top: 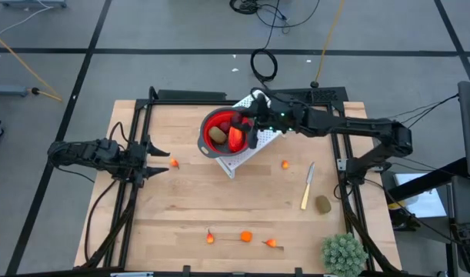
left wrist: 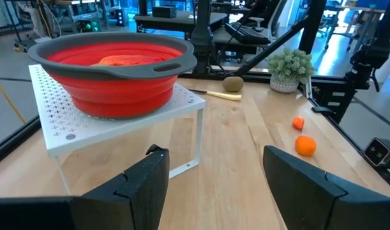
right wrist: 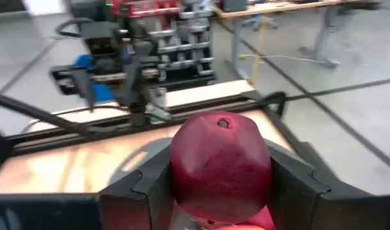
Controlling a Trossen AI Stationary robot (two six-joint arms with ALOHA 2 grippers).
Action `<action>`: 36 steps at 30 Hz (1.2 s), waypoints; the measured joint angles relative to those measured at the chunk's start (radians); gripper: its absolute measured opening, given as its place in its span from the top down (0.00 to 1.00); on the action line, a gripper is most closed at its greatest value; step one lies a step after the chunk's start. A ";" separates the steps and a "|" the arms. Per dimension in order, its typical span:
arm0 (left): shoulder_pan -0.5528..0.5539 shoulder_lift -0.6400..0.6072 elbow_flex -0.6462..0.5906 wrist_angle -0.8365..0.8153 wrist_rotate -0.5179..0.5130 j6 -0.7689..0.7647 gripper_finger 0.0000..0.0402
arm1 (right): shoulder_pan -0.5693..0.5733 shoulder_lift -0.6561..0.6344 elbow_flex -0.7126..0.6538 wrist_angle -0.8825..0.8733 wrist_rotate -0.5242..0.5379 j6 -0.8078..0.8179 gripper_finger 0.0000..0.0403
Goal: Pick & Place Fruit
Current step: Put the pomegranate into the red strainer bowl on the shelf
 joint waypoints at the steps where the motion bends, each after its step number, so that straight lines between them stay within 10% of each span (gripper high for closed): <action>1: 0.000 0.000 0.000 0.000 0.000 -0.001 0.37 | 0.000 0.008 0.004 0.000 -0.020 0.006 0.54; 36: 0.000 0.000 0.000 0.000 0.000 0.006 0.37 | -0.063 0.105 0.006 -0.195 -0.052 -0.012 0.52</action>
